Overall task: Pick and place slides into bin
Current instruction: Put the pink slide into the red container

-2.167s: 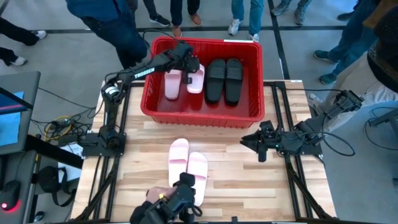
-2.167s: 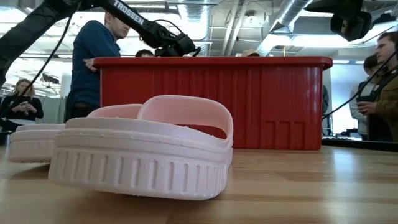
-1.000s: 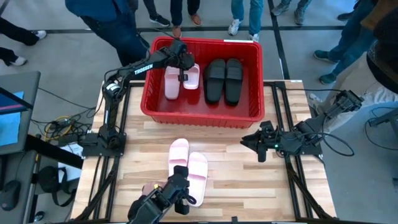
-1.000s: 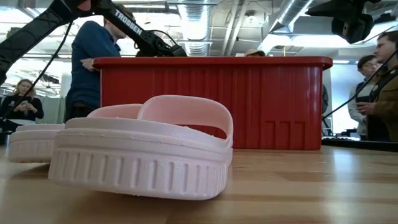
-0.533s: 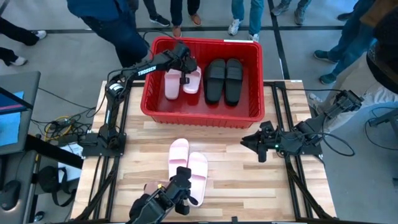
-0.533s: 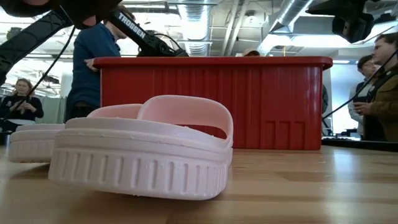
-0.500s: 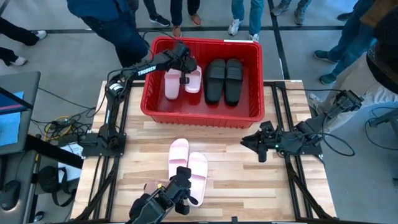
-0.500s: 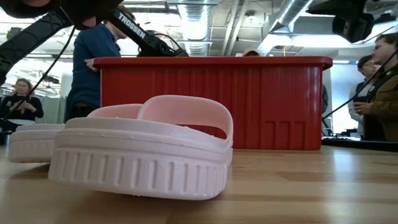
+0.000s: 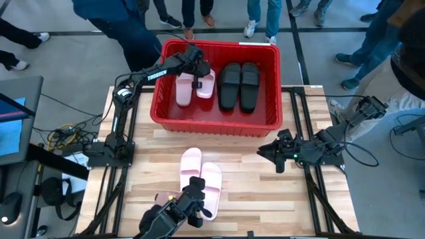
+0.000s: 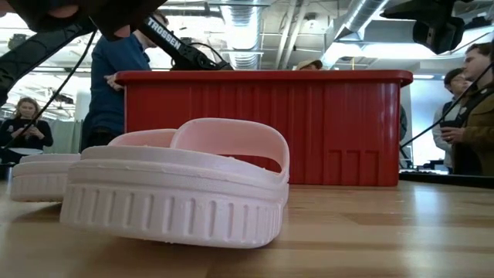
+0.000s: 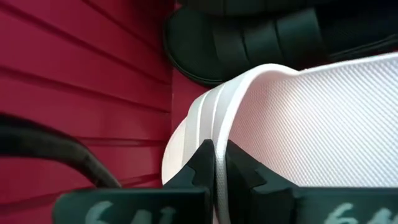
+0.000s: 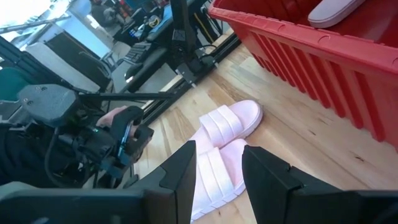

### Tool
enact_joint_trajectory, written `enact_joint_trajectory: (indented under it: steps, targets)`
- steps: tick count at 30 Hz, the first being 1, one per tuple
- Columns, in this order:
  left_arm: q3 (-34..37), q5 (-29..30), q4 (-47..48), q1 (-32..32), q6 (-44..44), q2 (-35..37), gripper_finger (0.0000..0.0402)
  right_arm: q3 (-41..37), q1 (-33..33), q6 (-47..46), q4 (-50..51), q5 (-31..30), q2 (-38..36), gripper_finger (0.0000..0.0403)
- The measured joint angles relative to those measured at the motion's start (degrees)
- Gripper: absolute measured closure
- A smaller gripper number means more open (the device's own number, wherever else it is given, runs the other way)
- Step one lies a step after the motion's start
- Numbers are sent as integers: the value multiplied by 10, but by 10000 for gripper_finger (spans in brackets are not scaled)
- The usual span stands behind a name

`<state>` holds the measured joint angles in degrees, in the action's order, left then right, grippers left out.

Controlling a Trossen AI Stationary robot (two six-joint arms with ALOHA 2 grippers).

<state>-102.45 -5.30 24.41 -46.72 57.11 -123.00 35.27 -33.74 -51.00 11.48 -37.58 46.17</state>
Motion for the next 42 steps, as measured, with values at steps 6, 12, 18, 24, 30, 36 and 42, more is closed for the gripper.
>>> enact_joint_trajectory:
  steps: [6, 12, 18, 24, 30, 36, 42]
  targets:
    - [0, -10, 8, -3, -7, 0, 401, 0, 0, 0, -4, 0, 0, 285]
    - [0, -8, 3, -3, -12, 0, 401, 0, 1, 0, -8, 0, 0, 285]
    - [0, 0, 1, -2, -18, 0, 381, 0, 1, 0, -8, 0, 0, 285]
    - [0, -3, 8, -2, -22, 0, 353, 0, 1, 0, -8, 0, 0, 285]
    - [0, -4, 12, -2, -23, 0, 338, 0, 1, 3, -8, 0, 0, 285]
    - [0, -3, 28, -2, -26, 0, 333, 0, 1, 4, -8, 0, 0, 285]
    - [0, -3, 42, -2, -39, 0, 332, 0, 1, 4, -8, 0, 0, 285]
